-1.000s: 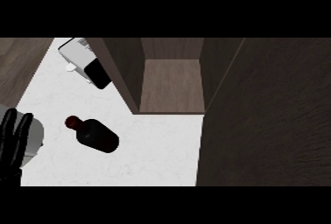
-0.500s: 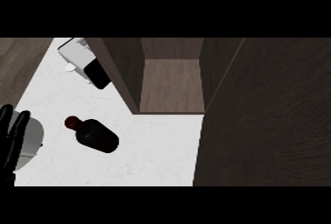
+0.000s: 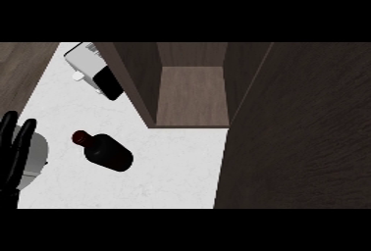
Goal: Pick up the wine, place it into the cabinet and close the cabinet
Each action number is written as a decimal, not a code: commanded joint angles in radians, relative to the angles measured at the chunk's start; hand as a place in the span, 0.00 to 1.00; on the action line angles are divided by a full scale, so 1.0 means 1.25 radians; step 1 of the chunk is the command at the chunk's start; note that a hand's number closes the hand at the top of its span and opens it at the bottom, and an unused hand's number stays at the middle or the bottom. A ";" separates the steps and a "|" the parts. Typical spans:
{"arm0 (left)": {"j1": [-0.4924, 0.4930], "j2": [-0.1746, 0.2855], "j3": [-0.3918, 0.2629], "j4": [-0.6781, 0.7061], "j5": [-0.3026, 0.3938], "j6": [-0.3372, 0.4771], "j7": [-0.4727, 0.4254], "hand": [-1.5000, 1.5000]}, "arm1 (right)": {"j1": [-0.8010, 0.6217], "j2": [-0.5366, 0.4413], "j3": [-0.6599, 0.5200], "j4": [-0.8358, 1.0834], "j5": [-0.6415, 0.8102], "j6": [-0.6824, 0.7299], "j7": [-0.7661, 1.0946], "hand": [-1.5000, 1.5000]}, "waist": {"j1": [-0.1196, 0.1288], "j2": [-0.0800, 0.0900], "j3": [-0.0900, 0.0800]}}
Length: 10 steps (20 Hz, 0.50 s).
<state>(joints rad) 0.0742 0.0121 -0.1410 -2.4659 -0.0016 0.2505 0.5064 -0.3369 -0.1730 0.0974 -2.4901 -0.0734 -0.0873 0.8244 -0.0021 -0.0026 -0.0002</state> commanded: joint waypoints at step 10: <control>-0.013 0.000 0.113 0.140 0.050 -0.007 -0.121 0.00 | -0.097 -0.021 -0.058 -0.086 -0.050 -0.028 0.128 0.00 | 0.000 0.000 -0.001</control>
<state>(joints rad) 0.0498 0.0086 -0.0610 -2.3476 0.0245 0.2591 0.4252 -0.4258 -0.1977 0.0462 -2.4960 -0.0739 -0.1020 0.9185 -0.0049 -0.0022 -0.0004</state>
